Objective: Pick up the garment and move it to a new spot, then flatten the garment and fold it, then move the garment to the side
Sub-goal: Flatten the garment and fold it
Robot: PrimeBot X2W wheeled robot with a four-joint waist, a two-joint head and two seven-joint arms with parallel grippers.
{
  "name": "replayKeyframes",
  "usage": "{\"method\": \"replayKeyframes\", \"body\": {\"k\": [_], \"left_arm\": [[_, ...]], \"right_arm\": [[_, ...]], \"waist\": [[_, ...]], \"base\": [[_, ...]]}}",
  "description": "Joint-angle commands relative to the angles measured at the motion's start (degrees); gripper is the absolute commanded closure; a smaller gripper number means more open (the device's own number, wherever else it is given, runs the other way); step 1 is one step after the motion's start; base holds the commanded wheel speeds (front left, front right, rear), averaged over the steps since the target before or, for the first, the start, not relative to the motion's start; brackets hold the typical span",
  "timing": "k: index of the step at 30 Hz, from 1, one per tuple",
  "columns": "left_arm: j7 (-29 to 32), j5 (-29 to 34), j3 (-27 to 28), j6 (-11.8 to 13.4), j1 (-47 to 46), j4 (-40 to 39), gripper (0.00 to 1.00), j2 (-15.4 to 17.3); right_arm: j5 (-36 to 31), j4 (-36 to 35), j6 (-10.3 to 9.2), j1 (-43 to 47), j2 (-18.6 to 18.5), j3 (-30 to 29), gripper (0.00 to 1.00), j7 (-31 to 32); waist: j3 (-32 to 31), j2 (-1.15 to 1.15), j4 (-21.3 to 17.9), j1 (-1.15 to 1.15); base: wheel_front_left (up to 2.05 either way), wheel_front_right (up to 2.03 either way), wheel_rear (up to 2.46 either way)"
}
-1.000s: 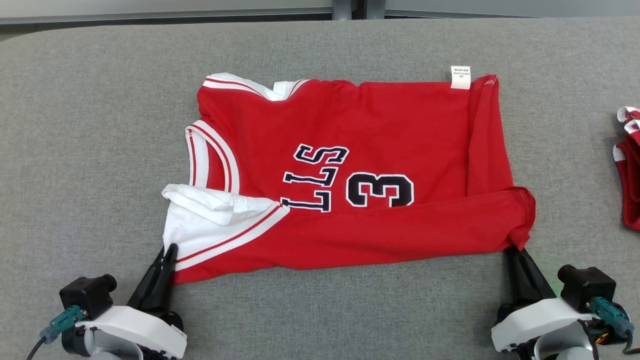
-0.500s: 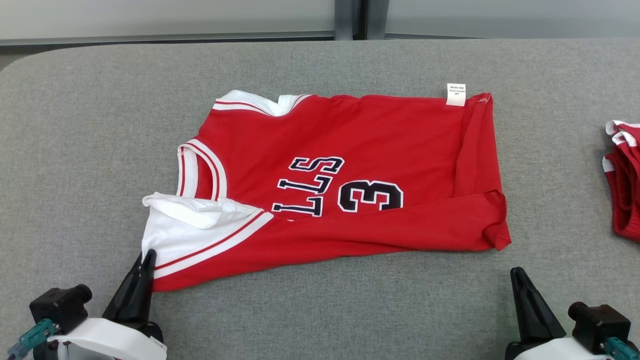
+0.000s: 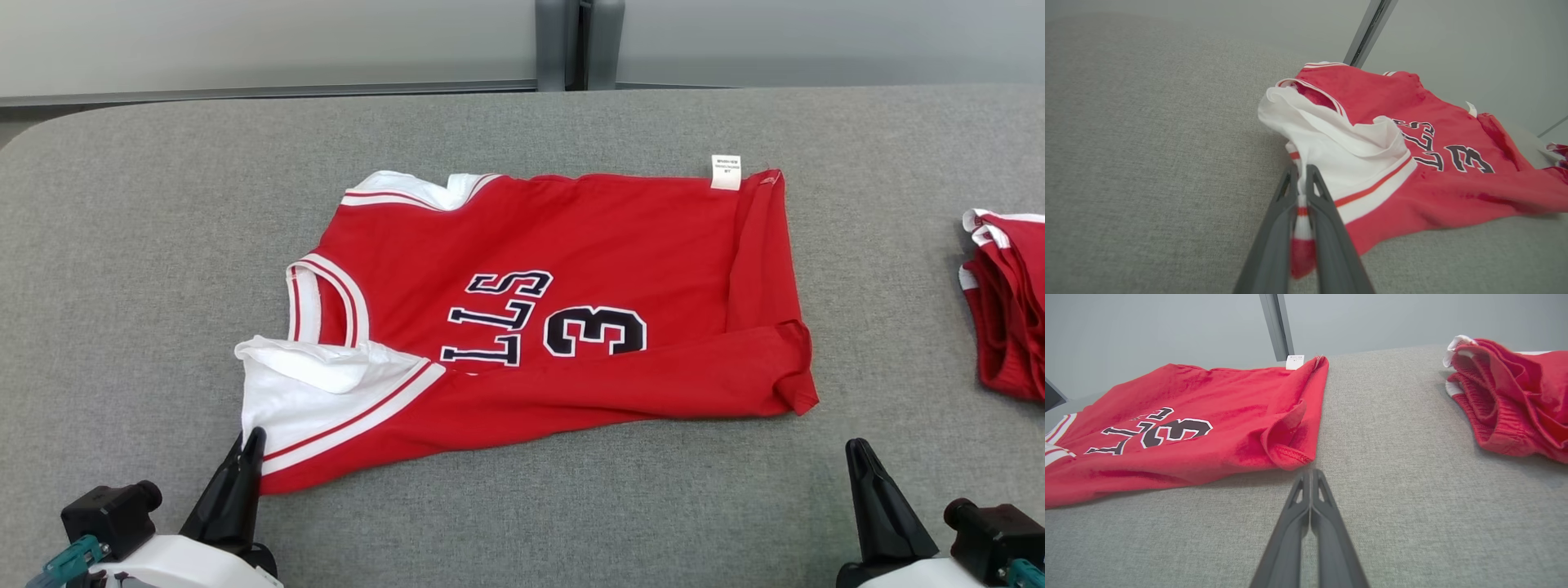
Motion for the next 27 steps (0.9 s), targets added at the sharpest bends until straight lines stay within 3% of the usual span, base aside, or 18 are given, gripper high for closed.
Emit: {"method": "replayKeyframes", "body": {"k": [1,4,5,6,18,27], "left_arm": [[0.1,-0.2,0.1,0.2,0.3,-0.3,1.00,0.1],[0.0,-0.2,0.1,0.4,0.3,-0.5,1.00,0.2],[0.0,-0.3,0.1,0.5,0.3,-0.5,1.00,0.2],[0.0,-0.3,0.1,0.6,0.3,-0.6,1.00,0.3],[0.2,-0.3,-0.4,1.5,1.2,-0.6,1.00,0.1],[0.5,-0.2,-0.8,1.9,1.1,-0.8,1.00,0.3]], "right_arm": [[0.2,-0.5,-0.03,0.1,-0.1,-0.1,1.00,-0.2],[0.1,-1.7,-0.03,-0.6,-0.1,0.0,1.00,-1.3],[-0.2,-2.2,-0.03,-0.8,-0.1,0.2,0.57,-1.8],[-0.7,-3.0,-0.03,-1.1,-0.1,0.4,0.00,-2.5],[-4.2,-14.7,-0.03,0.8,-0.1,1.7,0.00,-3.6],[-3.6,-17.0,-0.03,1.8,-0.1,1.7,0.00,-1.9]], "waist": [[-0.1,0.00,0.0,0.00],[-0.3,0.00,-0.1,0.00],[-0.4,0.00,-0.1,0.00],[-0.4,0.00,-0.2,0.00],[-2.1,0.00,-1.0,0.00],[-2.4,0.00,-1.5,0.00]], "base": [[0.00,0.00,0.00],[0.00,0.00,0.00],[0.00,0.00,0.00],[0.00,0.00,0.00],[0.00,0.00,0.00],[0.00,0.00,0.00]]}}
